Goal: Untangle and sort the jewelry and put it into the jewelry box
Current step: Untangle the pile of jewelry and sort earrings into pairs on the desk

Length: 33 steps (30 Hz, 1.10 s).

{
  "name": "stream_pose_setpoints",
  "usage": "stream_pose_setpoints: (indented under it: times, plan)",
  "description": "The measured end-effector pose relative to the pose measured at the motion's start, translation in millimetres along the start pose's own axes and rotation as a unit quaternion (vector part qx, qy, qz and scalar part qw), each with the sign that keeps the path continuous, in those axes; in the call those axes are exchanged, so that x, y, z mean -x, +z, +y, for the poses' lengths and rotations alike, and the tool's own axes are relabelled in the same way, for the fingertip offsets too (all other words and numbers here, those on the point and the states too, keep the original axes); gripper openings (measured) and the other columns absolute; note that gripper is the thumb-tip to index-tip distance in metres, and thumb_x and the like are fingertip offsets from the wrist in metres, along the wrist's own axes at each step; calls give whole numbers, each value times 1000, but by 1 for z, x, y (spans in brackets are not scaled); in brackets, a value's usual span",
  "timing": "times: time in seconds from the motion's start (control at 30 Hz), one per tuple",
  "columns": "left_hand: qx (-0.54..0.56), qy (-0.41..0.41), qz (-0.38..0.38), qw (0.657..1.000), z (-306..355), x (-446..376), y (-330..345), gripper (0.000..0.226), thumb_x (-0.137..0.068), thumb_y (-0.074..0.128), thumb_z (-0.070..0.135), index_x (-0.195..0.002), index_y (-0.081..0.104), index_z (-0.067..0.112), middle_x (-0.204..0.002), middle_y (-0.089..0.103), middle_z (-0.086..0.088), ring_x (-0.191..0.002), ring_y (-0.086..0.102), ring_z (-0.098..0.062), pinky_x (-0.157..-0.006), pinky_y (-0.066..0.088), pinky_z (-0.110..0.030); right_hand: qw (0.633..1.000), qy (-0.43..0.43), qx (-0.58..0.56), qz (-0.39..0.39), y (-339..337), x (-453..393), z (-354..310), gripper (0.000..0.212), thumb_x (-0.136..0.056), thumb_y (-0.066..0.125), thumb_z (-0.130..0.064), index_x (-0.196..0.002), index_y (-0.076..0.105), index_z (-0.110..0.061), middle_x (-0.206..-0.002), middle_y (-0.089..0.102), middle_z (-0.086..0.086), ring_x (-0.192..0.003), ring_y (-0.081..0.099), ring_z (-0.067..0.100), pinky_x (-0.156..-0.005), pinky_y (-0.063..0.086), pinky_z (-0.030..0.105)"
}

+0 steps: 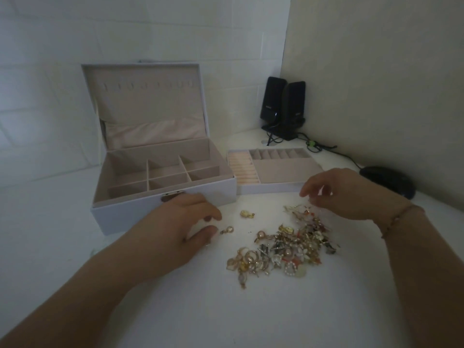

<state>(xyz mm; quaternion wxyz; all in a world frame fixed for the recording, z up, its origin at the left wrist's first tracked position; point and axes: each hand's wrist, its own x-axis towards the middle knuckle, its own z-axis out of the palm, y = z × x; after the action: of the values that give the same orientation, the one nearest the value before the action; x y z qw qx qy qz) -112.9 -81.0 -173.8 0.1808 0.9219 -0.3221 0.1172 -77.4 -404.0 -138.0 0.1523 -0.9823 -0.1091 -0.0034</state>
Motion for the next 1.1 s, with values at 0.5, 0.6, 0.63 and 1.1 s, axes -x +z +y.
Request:
stream_pose_setpoints:
  times: [0.5,0.6,0.63,1.1]
  plan:
    - [-27,-82,-167,982,59,-22,37,110,-69,23,88,-153,-13,27,-159,-26,7,-146,-22,-9,-119,-7,-30,988,-83,-128,30,10,-5,-4,16,-94,54,-27,-88,67,-33,-93,67,-12,-85,58,-2,-73,41,10]
    - [-22,-89,-176,980,63,-30,43,107,-71,23,89,-154,-6,27,-162,-14,6,-148,-13,-11,-122,-2,-35,997,-59,-43,-11,10,-4,4,7,-89,61,-32,-92,67,-29,-89,65,-10,-69,54,-6,-60,37,7]
    - [-32,-81,-168,982,66,-32,47,107,-72,21,90,-154,-3,27,-163,-9,5,-149,-10,-12,-122,0,-37,998,-49,-44,-18,10,-4,5,11,-88,62,-35,-95,67,-28,-89,64,-10,-69,53,-5,-60,37,10]
    - [57,-20,-108,992,130,-53,74,89,-86,40,74,-153,4,31,-163,7,5,-149,3,-13,-122,6,-40,996,-24,-76,-24,-1,-1,19,11,-78,75,-22,-85,68,-27,-76,62,-11,-65,57,0,-61,43,14]
